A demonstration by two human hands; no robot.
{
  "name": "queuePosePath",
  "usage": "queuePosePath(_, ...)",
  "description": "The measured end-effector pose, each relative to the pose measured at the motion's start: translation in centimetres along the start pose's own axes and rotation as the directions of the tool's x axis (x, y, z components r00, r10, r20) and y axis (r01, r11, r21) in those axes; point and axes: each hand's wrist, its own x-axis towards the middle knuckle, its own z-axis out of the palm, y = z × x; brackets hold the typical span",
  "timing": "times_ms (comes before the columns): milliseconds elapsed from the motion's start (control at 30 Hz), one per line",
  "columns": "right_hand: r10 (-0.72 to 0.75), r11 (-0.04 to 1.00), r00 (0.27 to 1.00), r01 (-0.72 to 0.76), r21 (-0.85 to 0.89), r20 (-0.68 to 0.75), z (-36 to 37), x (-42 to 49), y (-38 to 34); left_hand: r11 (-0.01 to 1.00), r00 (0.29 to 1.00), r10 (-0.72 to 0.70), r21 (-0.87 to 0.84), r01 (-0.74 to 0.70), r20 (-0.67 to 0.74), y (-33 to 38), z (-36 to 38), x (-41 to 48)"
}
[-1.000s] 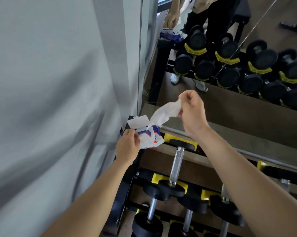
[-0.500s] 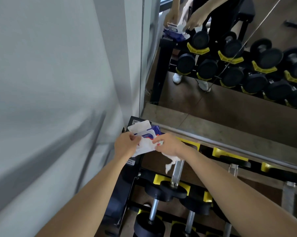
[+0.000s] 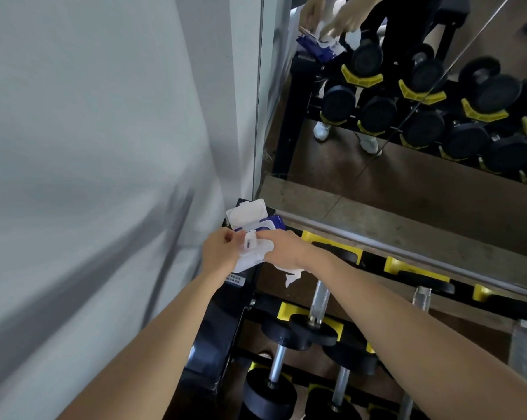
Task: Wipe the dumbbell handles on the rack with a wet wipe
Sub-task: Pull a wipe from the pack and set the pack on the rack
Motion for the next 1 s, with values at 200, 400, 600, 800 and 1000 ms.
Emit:
queuePosePath(200, -0.006, 0.996, 1.0, 0.006, -0.085, 0.001, -0.4, -0.1, -0.3, 0.987, 0.989, 0.142, 0.076, -0.139, -0.036, 1.1, 0.0, -0.9)
queuePosePath(400, 0.094, 0.941, 0.882, 0.073, 0.331, -0.461, -1.5, -1.8, 1.1, 0.987, 0.989, 0.131, 0.104, -0.124, -0.069, 0.4, -0.2, -0.7)
queuePosePath(600, -0.041, 0.999, 0.993, 0.042, 0.002, -0.109, -0.8, -1.4, 0.4, 0.987, 0.985, 0.16, 0.024, -0.159, -0.064, 0.5, -0.4, -0.9)
queuePosePath(800, 0.027, 0.988, 0.997, -0.037, -0.148, -0.071, 0.0, -0.7, -0.7, 0.969, 0.968, 0.244, 0.062, -0.241, -0.058, 0.7, -0.7, -1.3)
queuePosePath(1000, -0.01, 0.994, 0.993, 0.023, 0.107, -0.12, -0.4, -0.5, 0.0, 0.991, 0.986, 0.137, 0.013, -0.136, -0.093, 0.2, -1.3, -1.0)
